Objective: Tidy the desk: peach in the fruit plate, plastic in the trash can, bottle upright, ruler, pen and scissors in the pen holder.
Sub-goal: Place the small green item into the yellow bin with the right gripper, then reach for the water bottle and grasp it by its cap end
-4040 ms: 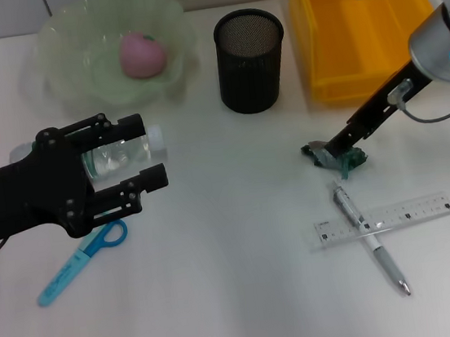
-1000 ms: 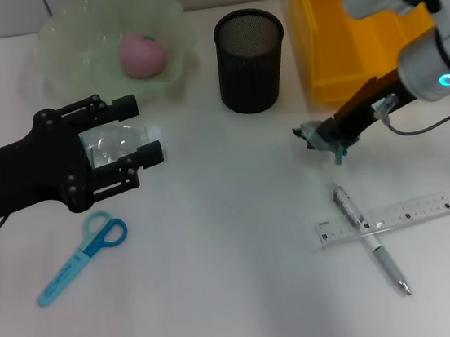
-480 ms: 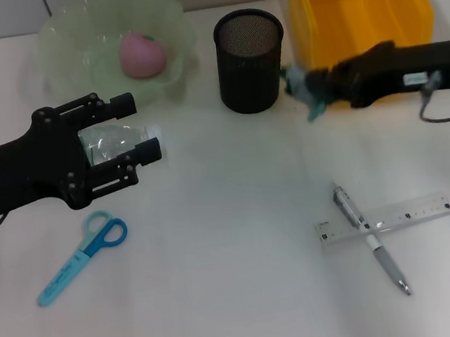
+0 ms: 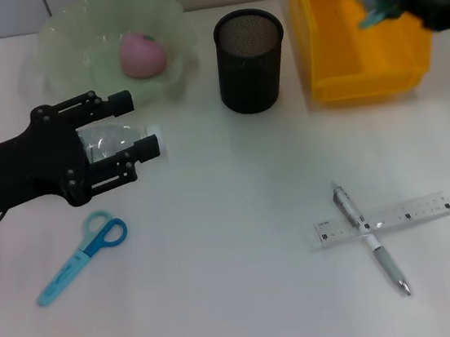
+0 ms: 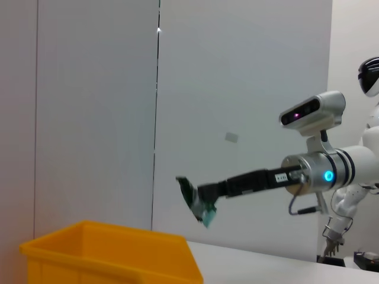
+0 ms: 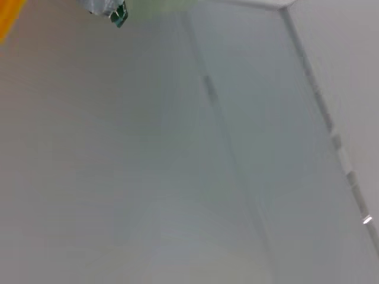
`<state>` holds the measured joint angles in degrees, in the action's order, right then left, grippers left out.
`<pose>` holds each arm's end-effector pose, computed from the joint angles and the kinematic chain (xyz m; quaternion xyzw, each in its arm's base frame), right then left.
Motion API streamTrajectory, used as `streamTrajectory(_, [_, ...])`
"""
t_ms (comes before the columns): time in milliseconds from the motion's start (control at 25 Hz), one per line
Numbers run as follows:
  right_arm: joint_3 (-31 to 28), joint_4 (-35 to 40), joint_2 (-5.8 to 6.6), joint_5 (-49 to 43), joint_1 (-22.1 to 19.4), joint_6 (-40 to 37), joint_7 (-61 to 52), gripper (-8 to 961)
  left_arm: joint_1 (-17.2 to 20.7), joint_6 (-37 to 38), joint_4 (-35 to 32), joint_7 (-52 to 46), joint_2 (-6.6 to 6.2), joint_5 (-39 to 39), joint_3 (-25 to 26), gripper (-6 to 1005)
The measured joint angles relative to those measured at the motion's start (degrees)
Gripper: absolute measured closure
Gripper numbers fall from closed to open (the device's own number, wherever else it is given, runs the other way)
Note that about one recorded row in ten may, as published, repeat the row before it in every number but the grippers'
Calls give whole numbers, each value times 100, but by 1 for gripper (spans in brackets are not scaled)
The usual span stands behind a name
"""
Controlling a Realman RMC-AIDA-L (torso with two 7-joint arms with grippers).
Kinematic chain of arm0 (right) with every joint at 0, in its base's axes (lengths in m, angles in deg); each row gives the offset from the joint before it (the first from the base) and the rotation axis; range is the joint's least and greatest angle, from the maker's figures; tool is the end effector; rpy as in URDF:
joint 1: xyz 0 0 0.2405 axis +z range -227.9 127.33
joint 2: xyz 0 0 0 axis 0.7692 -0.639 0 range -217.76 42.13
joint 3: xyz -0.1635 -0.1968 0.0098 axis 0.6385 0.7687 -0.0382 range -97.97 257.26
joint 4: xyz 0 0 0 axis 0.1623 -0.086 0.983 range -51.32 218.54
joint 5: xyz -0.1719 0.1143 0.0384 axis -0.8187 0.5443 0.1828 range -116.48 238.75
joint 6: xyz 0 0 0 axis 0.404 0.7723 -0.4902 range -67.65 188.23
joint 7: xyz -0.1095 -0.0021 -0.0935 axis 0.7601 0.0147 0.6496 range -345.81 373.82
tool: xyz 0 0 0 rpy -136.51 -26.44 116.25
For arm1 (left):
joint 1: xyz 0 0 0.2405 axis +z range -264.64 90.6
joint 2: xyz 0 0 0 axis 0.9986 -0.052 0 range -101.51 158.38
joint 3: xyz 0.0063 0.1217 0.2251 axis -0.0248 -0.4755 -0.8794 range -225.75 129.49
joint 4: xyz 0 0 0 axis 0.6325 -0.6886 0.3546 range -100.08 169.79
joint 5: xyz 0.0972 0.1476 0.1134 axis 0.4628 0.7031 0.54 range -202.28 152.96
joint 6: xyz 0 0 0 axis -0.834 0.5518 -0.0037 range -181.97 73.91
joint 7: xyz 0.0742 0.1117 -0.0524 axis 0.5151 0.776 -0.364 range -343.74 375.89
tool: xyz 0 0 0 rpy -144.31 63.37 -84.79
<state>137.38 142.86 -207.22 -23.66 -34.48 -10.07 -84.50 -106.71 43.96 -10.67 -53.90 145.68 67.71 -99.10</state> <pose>0.2479 0.3458 0.0618 -0.8355 0.3072 0.3565 0.2839 -0.2525 0.2941 0.0357 -0.9237 -0.0929 -0.3397 0.1508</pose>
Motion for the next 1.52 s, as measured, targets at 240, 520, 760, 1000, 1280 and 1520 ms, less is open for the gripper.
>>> streamTrajectory(240, [-375,-74,6,207,61,465,249,896,-4,-62,4,6,-1,0,0,317])
streamTrajectory(520, [-390,-409,14,202,289,1067,603,881,-31,-153,9,9,-7,0,0,317])
streamTrajectory(760, [-398,-963,27,197,622,1476,902,869,-68,-194,9,11,-32,0,0,317])
streamTrajectory(1000, [-402,-1172,31,194,776,1576,987,856,-95,-219,9,11,-52,0,0,317])
streamTrajectory(1280, [-404,-1251,34,204,809,1583,993,801,-97,-255,9,11,-53,0,-7,317])
streamTrajectory(1520, [-404,-1258,20,228,767,1528,996,620,-97,-255,9,11,-53,0,-11,317])
